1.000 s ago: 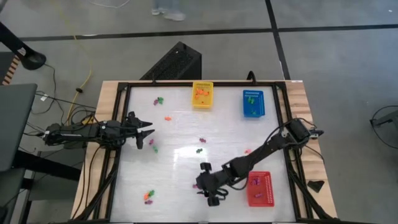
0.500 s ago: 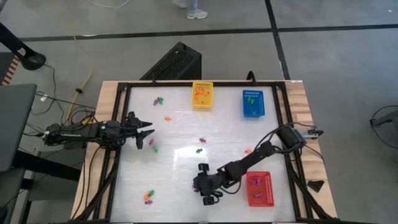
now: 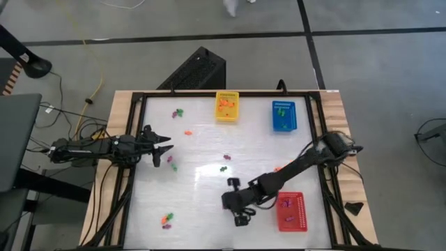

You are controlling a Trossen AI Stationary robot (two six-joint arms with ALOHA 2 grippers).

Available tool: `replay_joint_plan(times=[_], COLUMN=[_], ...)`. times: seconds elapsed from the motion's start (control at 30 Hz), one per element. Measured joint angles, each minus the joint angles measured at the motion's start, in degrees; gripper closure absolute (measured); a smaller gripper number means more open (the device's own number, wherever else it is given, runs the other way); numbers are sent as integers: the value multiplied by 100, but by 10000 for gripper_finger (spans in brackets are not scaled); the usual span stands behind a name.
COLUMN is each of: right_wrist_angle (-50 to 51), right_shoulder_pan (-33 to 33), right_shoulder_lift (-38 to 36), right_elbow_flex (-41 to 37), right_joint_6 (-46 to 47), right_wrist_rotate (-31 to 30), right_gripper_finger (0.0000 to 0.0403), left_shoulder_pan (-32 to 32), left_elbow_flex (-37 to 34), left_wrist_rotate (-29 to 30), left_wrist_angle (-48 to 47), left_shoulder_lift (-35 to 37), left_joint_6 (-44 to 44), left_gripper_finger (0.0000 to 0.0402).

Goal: Sort Halloween decoration
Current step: Put the violet skeleton toy into the red bin, then put the green skeleton toy into the blue bin

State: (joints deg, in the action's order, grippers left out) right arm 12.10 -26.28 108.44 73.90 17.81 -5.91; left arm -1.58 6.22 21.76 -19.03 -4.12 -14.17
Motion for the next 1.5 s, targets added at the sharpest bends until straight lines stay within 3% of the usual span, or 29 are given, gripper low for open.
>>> replay_joint_plan(times=[0.33, 0.53, 0.7, 1.0, 1.4, 1.5], right_wrist_angle=[3418, 4995, 5352, 6120, 6111, 6038], right_shoulder_pan=[-832, -1529, -1872, -1998, -1928, -1893], right_shoulder_lift=[-1648, -1749, -1721, -1733, -1735, -1734], right_elbow_flex=[143, 143, 15, -24, -24, -24], right_joint_6=[3225, 5046, 6006, 7088, 7040, 6804], right_wrist_rotate=[221, 213, 288, 291, 422, 62], right_gripper_finger=[341, 327, 325, 312, 195, 179], left_shoulder_pan=[1, 2, 1, 2, 0, 0], left_elbow_flex=[2, 1, 1, 2, 1, 0], left_wrist_rotate=[-4, -1, -2, 0, 0, 0], left_wrist_angle=[0, 0, 0, 1, 1, 2], left_shoulder_lift=[0, 0, 0, 0, 0, 0], left_joint_6=[0, 0, 0, 0, 0, 0], left_gripper_finger=[233, 233, 233, 233, 233, 233])
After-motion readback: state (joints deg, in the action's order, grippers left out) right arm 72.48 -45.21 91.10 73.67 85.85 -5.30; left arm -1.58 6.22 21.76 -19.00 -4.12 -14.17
